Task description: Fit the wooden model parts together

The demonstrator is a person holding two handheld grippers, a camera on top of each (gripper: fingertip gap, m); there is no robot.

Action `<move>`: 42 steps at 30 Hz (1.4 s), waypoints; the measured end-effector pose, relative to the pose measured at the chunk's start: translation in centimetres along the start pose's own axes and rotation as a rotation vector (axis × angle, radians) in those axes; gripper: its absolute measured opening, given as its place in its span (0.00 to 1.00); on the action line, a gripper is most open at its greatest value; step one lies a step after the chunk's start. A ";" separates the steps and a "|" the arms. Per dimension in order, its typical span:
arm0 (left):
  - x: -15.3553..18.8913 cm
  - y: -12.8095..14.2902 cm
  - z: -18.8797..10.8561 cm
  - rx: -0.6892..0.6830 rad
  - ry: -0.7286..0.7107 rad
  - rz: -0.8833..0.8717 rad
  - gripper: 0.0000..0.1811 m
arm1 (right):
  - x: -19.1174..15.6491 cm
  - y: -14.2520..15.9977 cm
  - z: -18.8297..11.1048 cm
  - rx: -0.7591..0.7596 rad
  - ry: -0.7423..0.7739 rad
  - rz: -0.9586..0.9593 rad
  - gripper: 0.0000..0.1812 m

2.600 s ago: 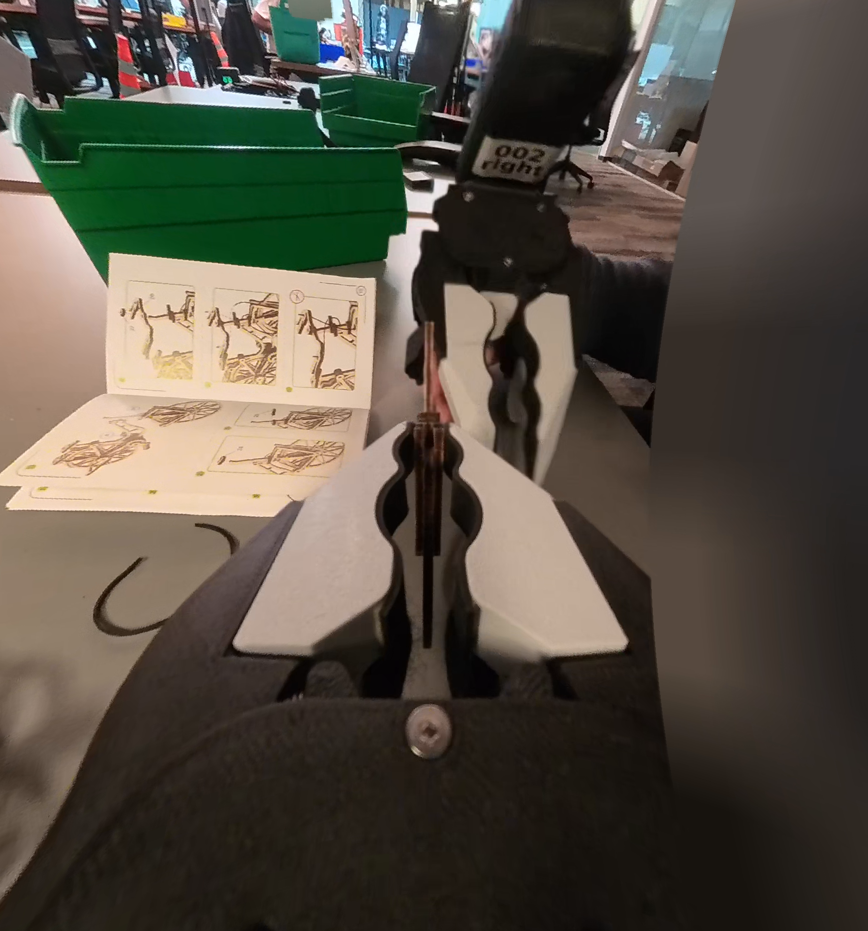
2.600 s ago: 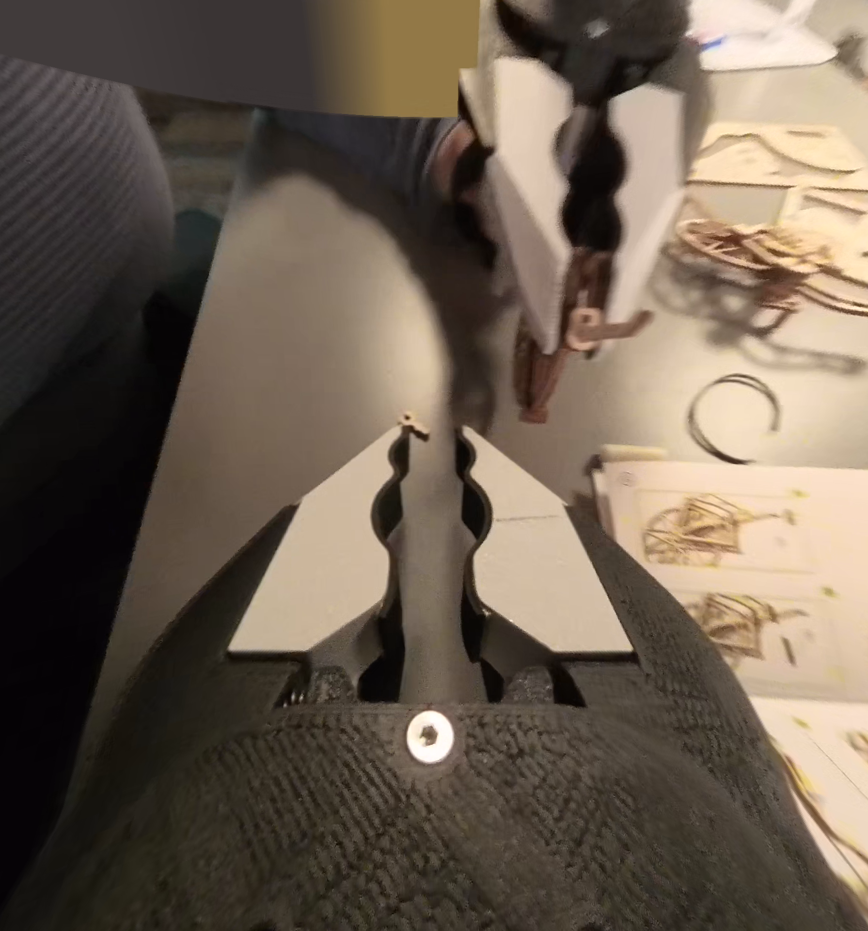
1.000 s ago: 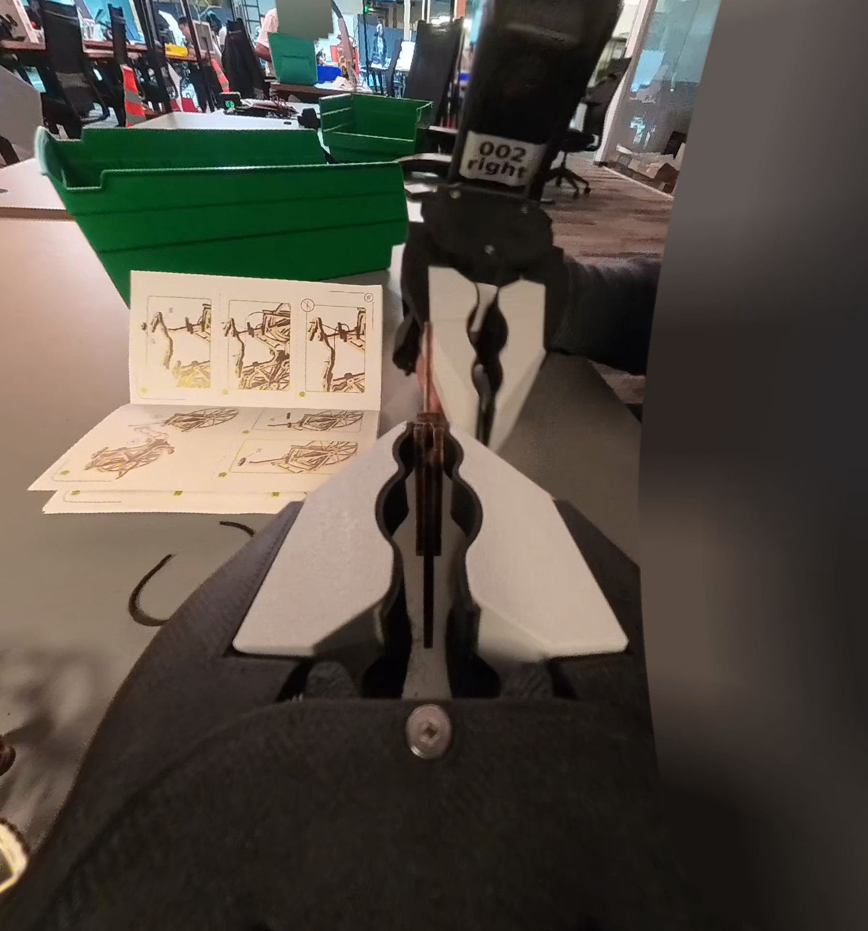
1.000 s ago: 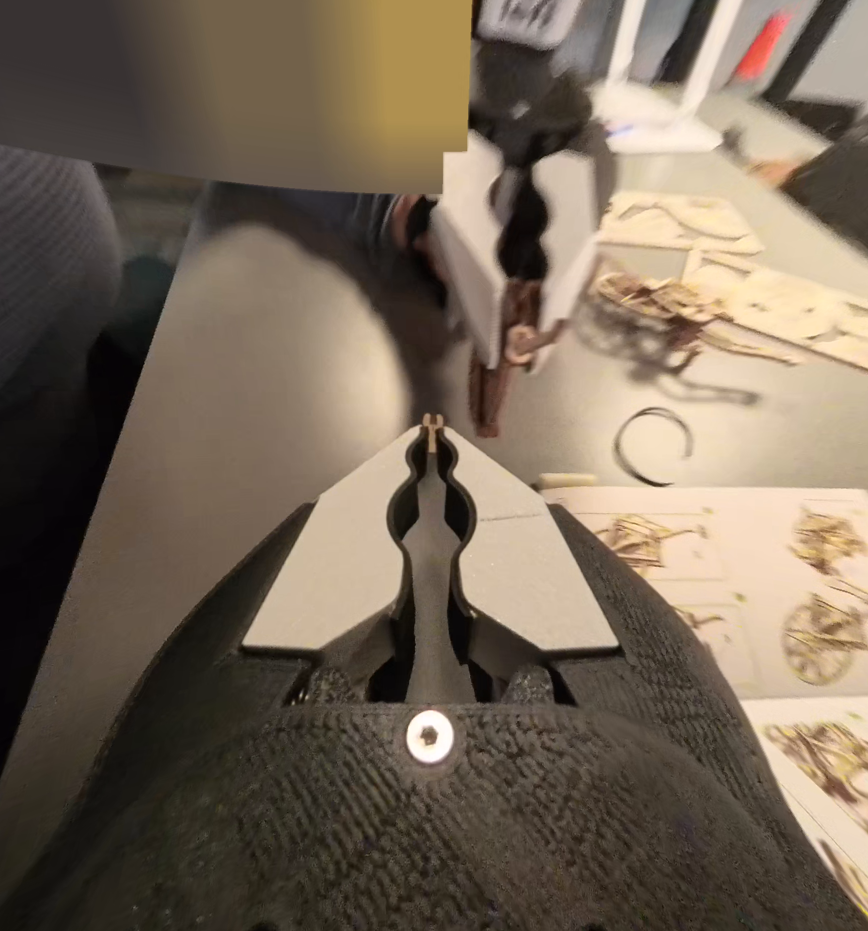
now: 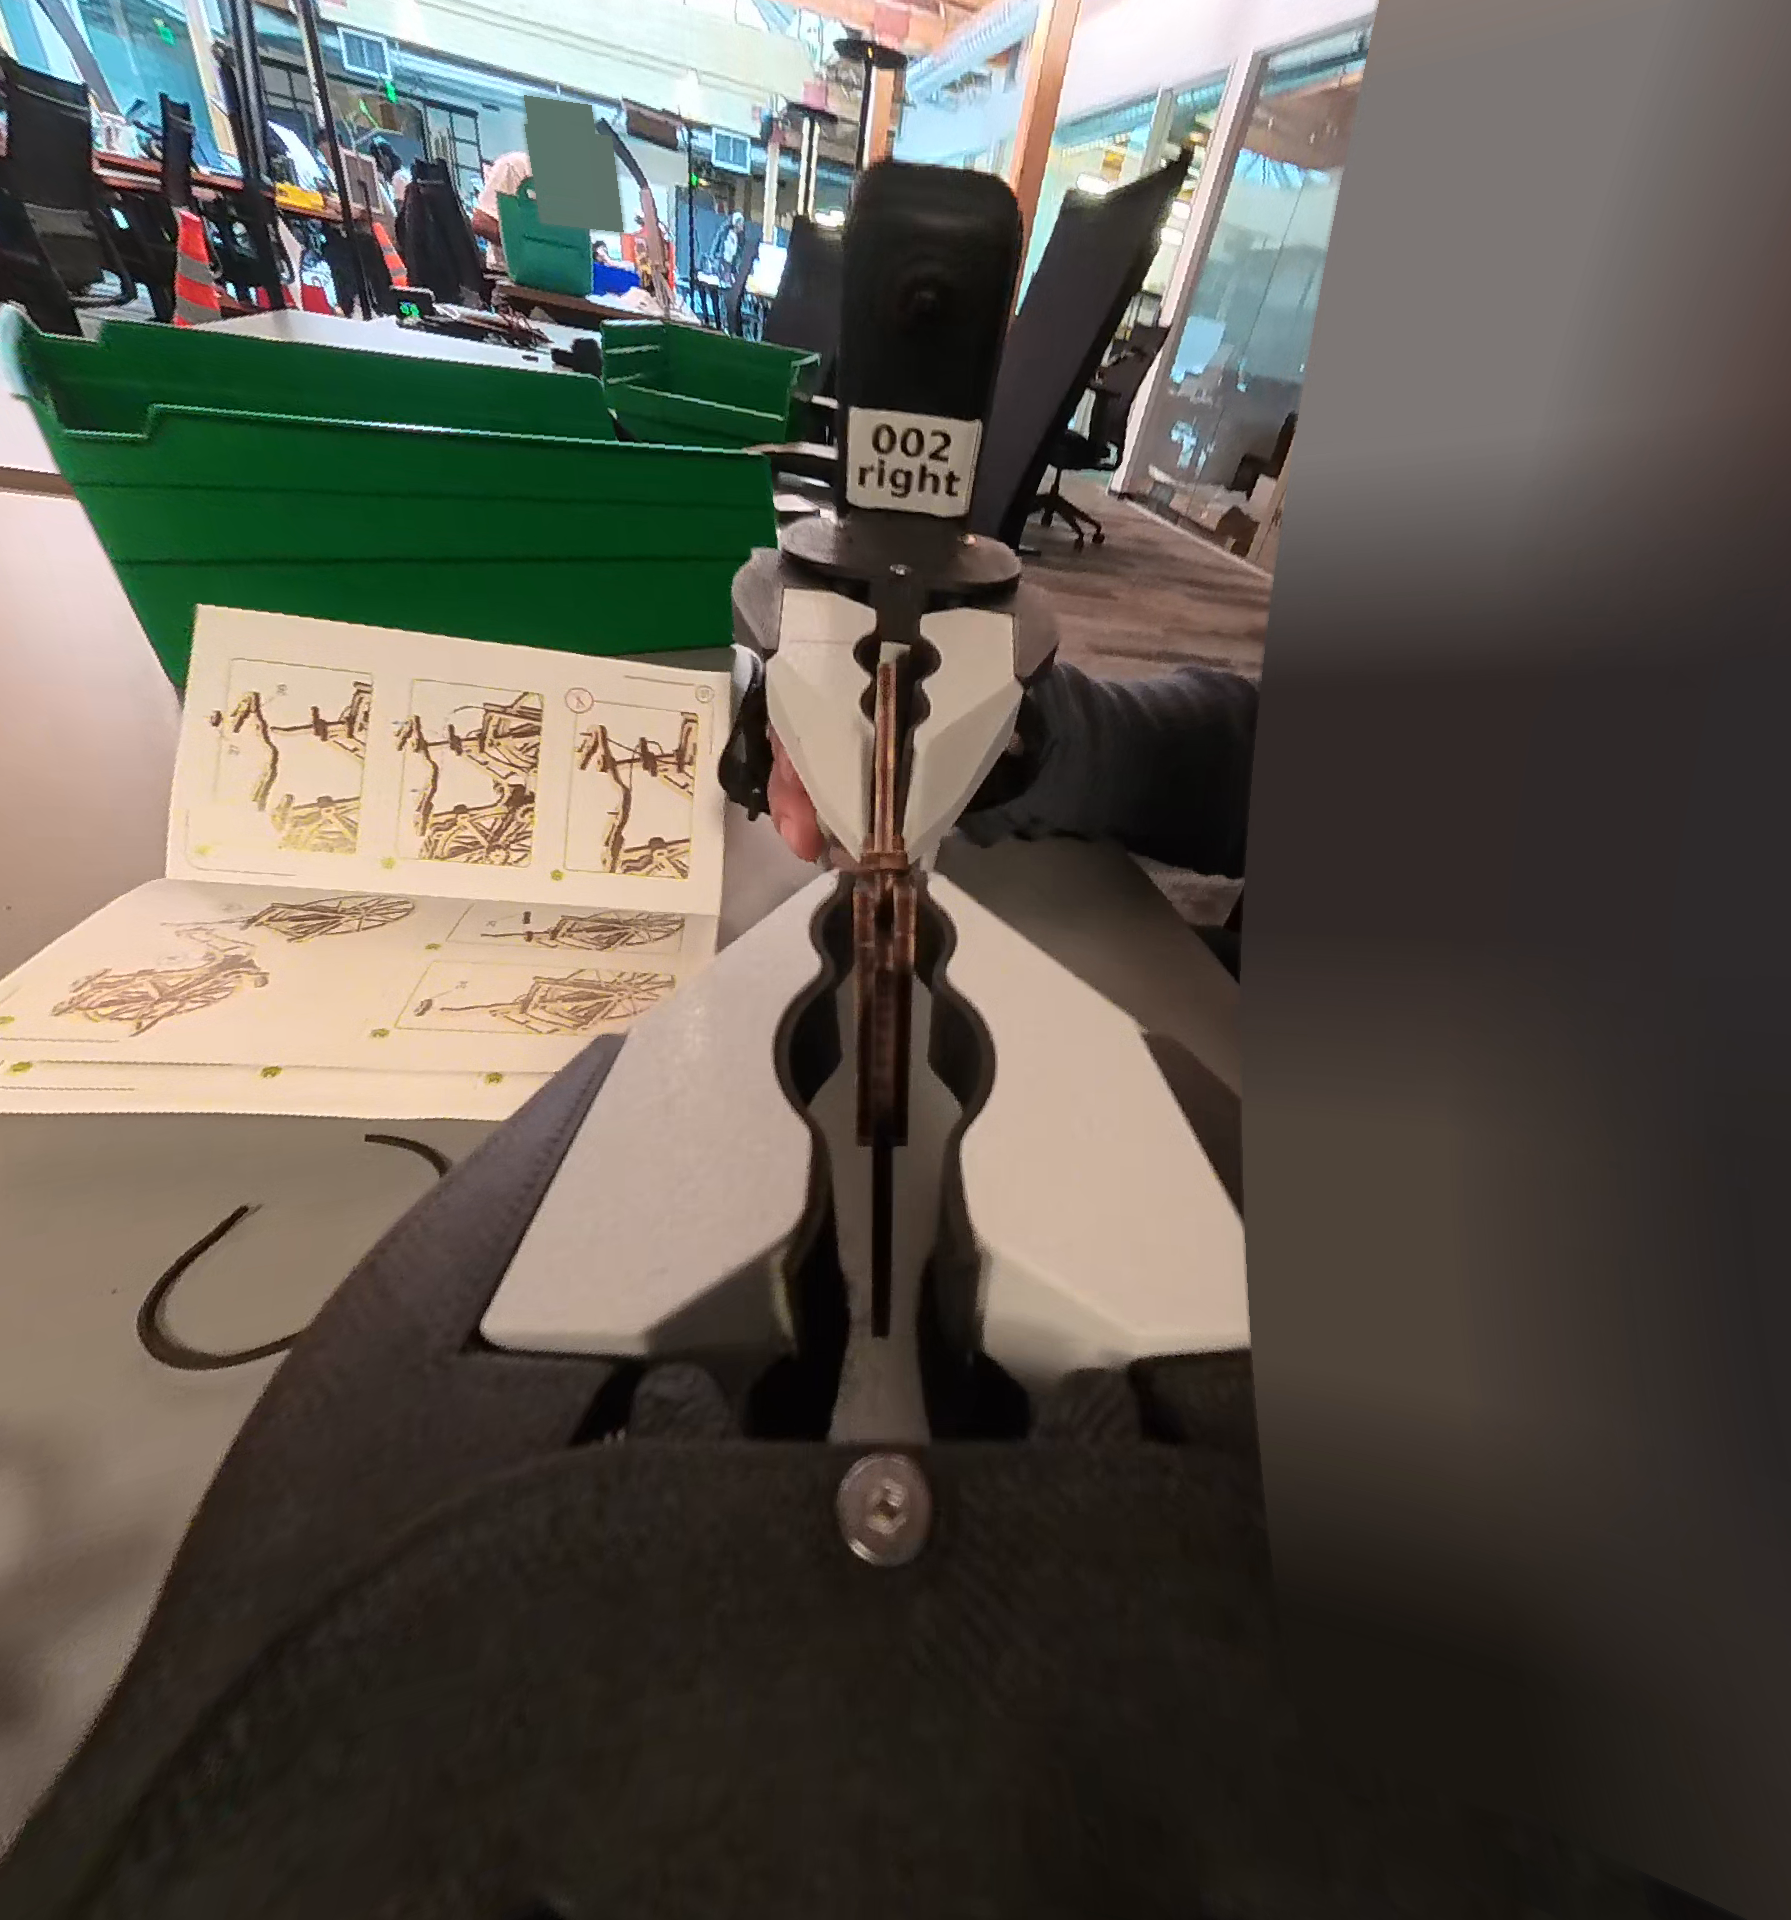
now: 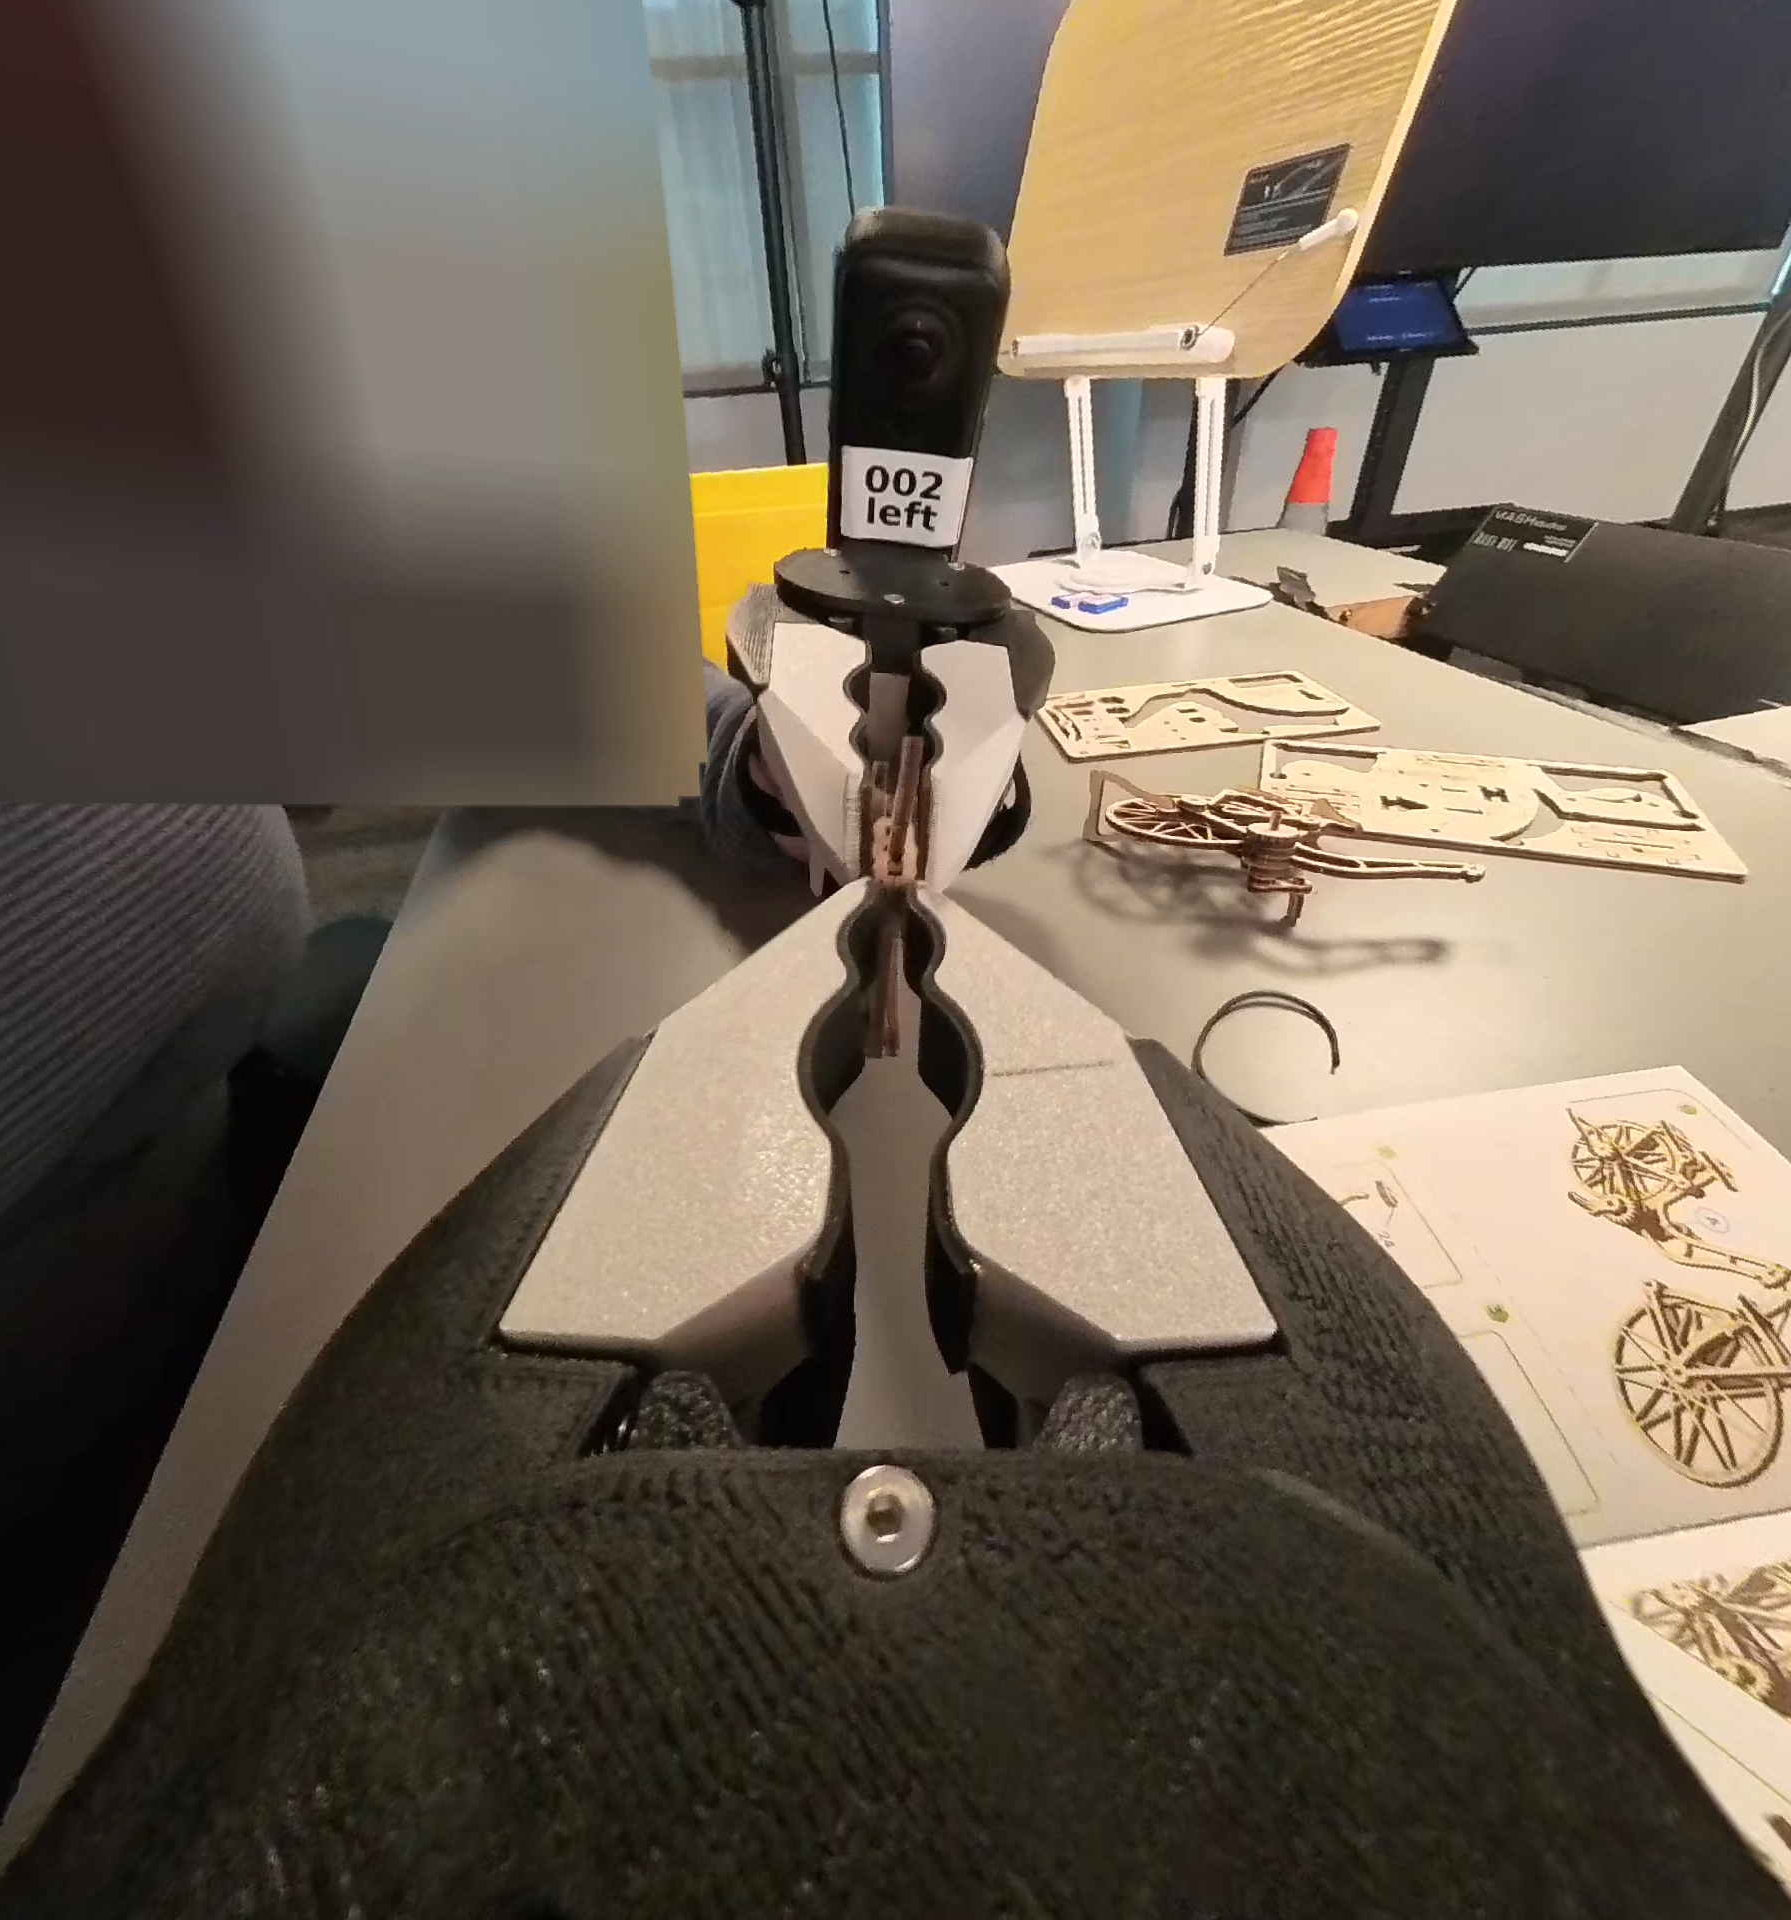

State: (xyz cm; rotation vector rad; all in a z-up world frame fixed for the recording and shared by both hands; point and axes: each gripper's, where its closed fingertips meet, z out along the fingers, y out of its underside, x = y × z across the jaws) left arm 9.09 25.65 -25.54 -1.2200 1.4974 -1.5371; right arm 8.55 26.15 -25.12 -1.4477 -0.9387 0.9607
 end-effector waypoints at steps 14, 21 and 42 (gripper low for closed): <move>-0.4 -0.8 -0.4 0.043 -0.018 -0.013 0.05 | 0.4 -0.4 0.5 0.028 0.065 -0.015 0.00; -0.5 -0.7 -0.4 0.045 -0.022 -0.024 0.05 | 0.4 -0.5 0.4 0.030 0.066 -0.006 0.00; -0.7 -1.3 -0.5 0.087 -0.040 -0.067 0.05 | 1.2 -1.5 0.7 0.078 0.126 0.001 0.02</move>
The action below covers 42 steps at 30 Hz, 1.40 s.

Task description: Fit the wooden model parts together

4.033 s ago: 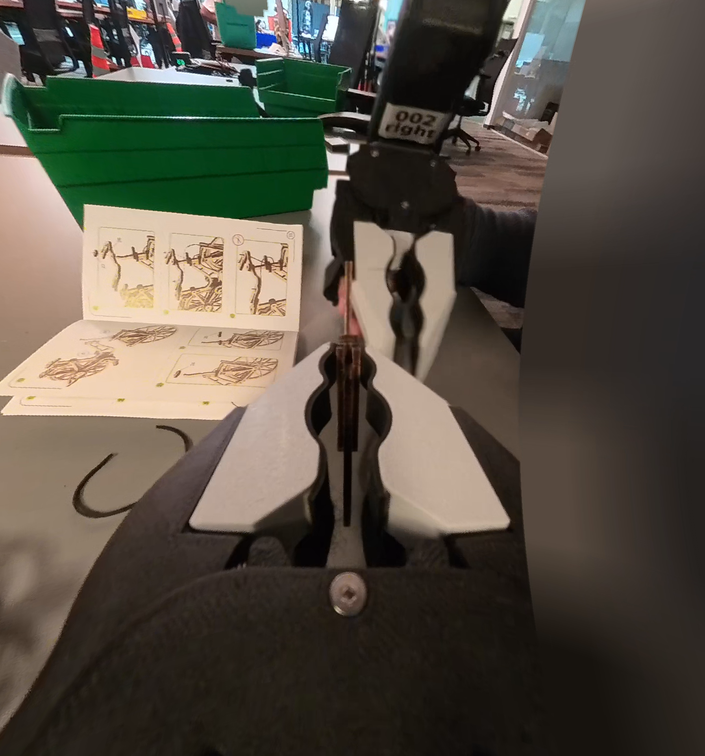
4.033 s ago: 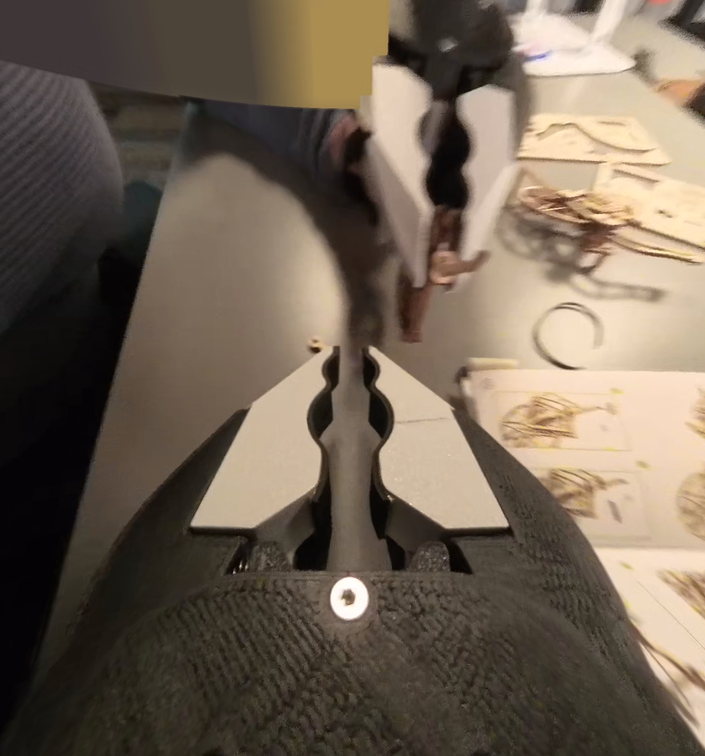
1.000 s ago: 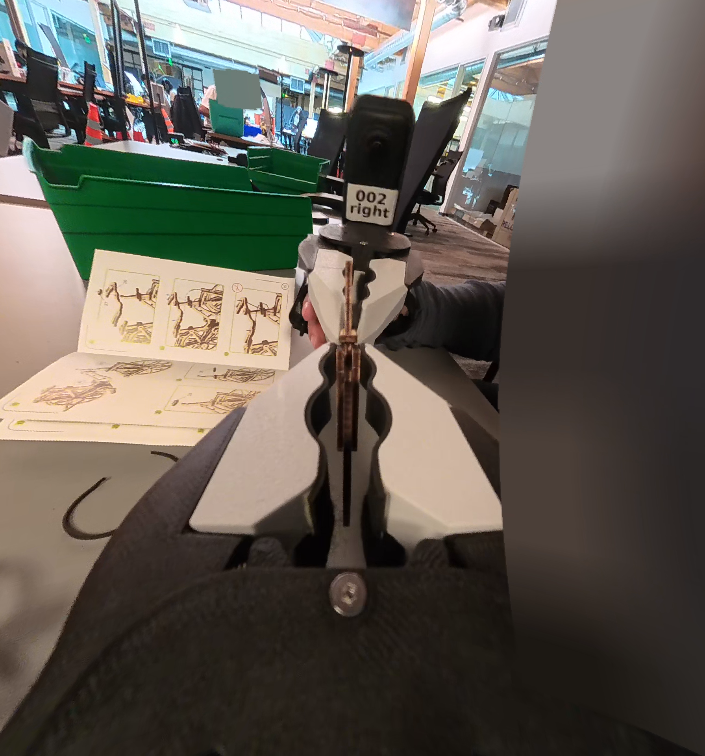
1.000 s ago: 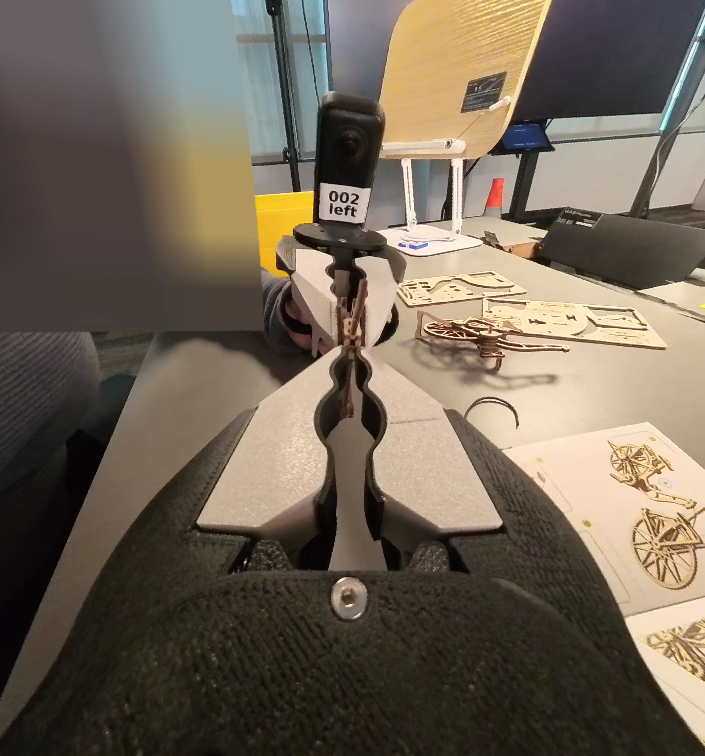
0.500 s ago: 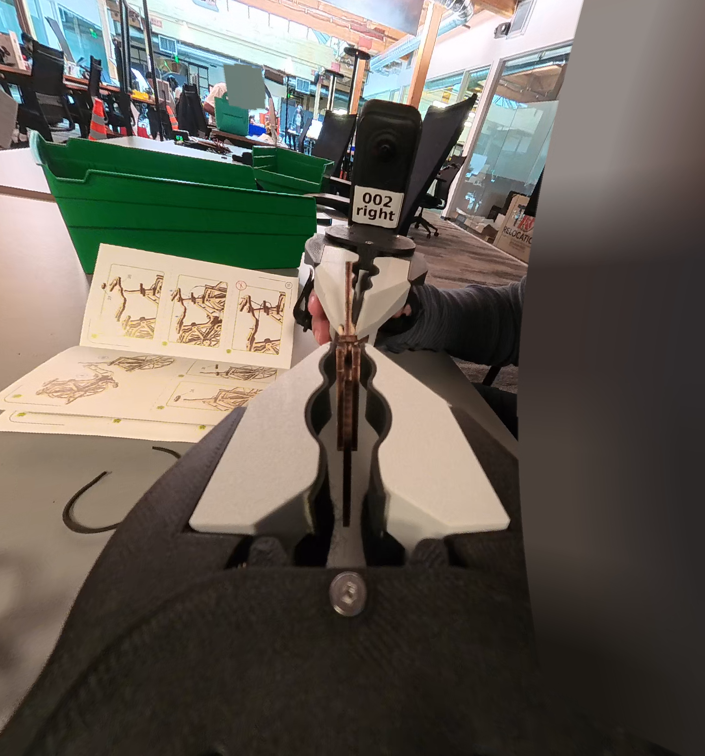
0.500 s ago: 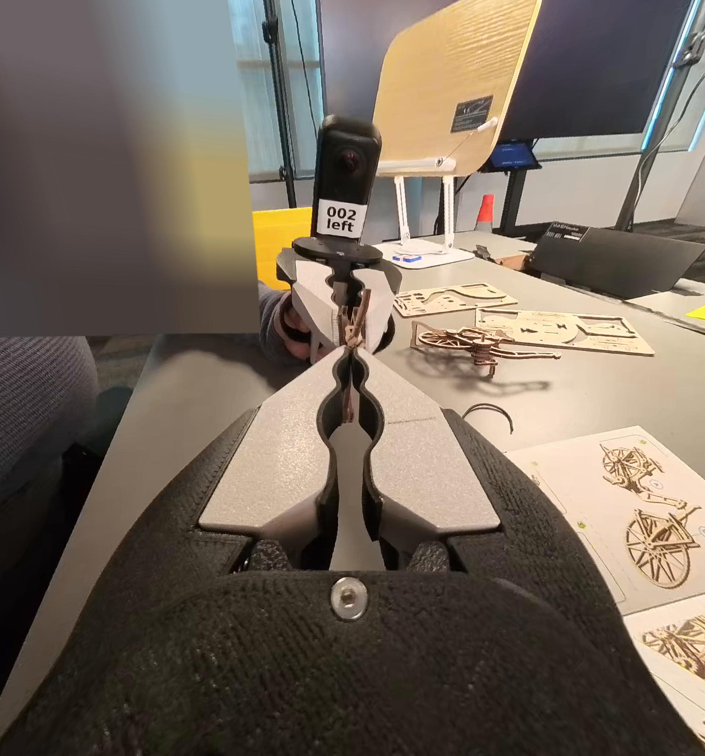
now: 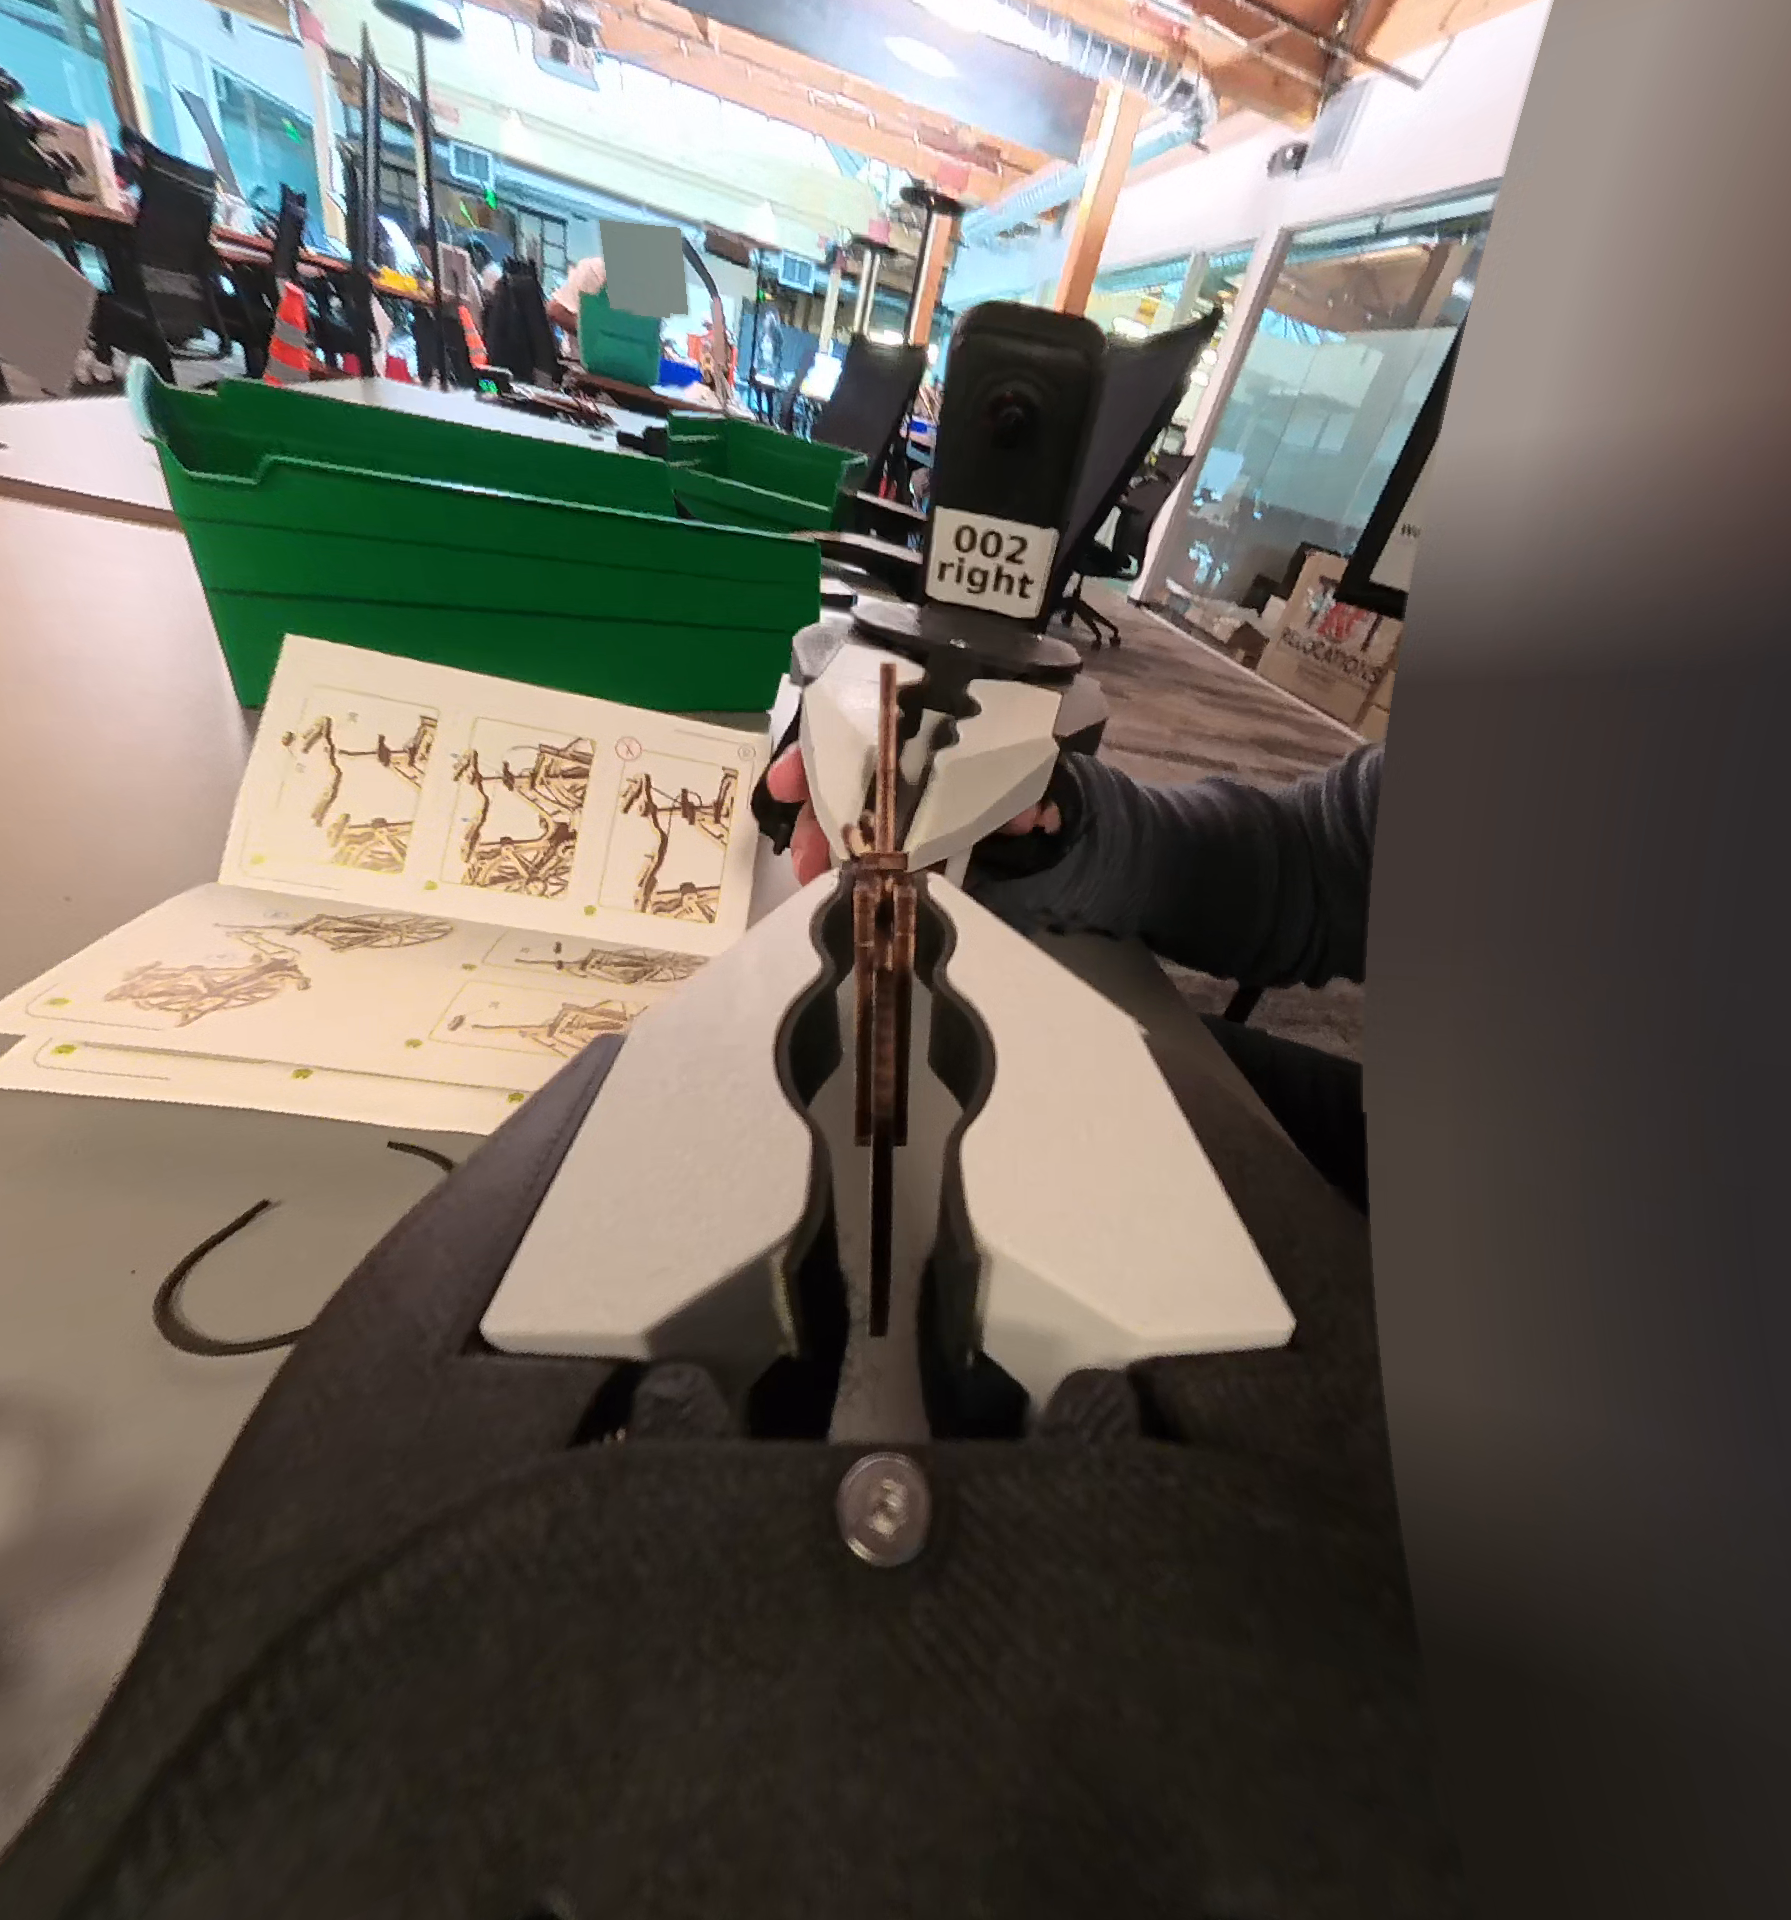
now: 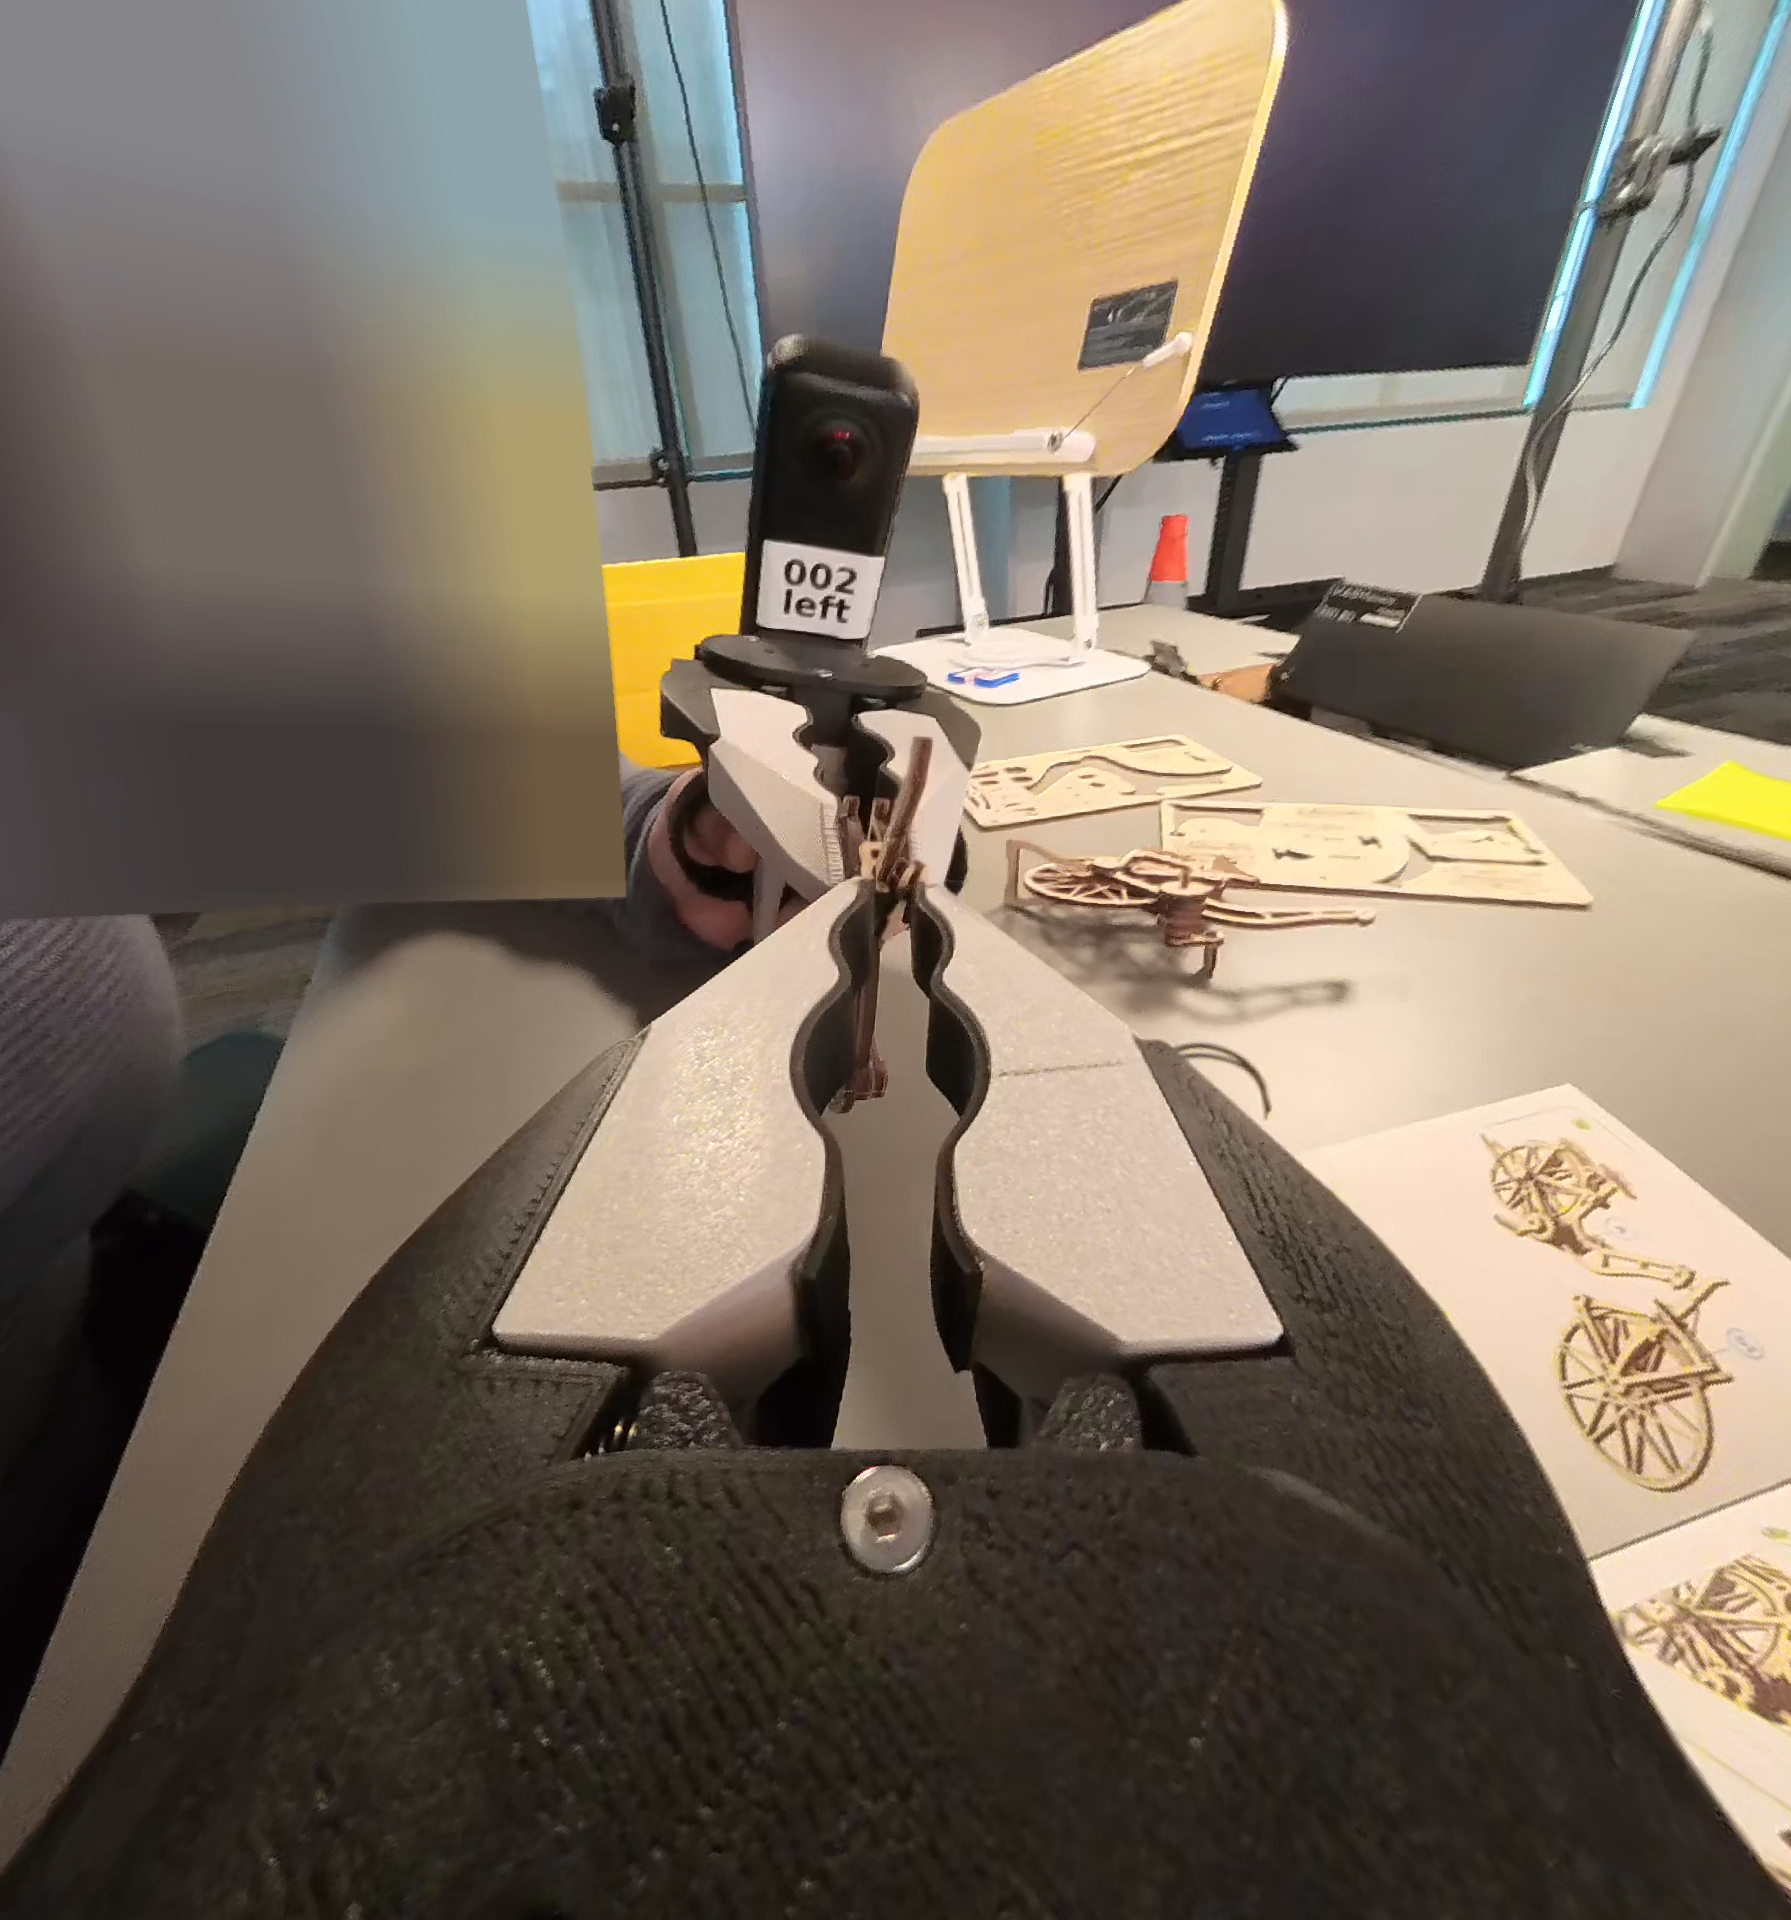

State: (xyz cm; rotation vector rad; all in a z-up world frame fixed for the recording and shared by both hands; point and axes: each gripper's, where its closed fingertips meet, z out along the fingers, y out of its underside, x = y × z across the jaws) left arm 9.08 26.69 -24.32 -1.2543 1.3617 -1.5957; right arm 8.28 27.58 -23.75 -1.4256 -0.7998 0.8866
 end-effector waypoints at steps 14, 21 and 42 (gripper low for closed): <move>-0.8 -0.6 -0.4 0.034 -0.008 -0.088 0.05 | 0.8 0.2 0.0 -0.030 0.094 -0.117 0.00; -2.5 3.8 -1.2 -0.423 -0.099 -0.009 0.05 | 2.8 1.0 -1.2 -0.080 0.223 -0.234 0.00; -0.8 7.6 -5.0 -0.434 -0.338 -0.743 0.05 | 0.4 10.0 1.2 -0.683 0.043 -0.117 0.09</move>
